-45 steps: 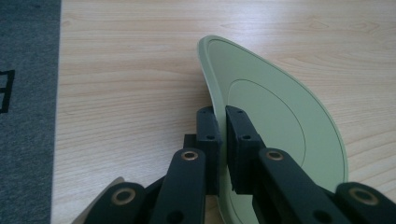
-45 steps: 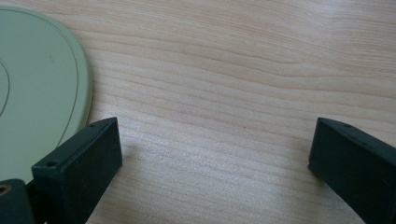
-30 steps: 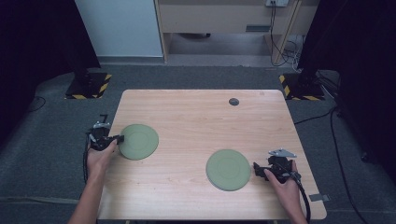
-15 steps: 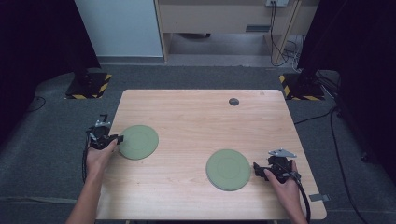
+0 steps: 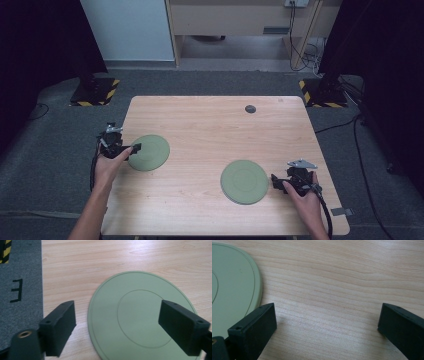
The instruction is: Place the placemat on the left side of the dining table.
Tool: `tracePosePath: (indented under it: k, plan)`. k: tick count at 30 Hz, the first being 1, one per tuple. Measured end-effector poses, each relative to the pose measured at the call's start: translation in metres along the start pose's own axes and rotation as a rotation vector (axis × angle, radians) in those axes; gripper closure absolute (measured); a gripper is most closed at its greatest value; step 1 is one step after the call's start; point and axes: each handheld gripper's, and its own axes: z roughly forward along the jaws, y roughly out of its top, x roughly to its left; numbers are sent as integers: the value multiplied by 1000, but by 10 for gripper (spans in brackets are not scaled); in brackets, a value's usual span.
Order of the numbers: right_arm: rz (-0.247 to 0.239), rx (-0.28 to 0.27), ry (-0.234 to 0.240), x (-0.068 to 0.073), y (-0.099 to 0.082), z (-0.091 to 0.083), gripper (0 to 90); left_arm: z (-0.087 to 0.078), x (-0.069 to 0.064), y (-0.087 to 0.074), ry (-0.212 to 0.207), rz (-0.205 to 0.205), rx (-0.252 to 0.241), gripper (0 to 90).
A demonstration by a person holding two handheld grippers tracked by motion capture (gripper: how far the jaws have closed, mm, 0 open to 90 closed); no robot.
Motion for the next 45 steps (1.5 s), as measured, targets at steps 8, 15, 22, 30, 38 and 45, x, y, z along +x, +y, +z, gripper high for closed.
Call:
tracePosePath:
  k: [8,15,22,30,38,45]
  plan:
    - [-2,1,2,0,0,0,18,5,-19,6,-33,23,7,55]
    - [-1,1,2,0,0,0,17,4,-32,12,-59,29,-19,55]
    - [-2,1,2,0,0,0,17,2,-49,15,-98,41,-40,54]
    - [-1,1,2,0,0,0,17,3,-77,16,-169,77,-51,53]
    - [-2,2,3,0,0,0,16,10,-107,13,-253,95,-69,52]
    - [-4,2,3,-1,0,0,15,14,-118,13,-270,103,-66,49]
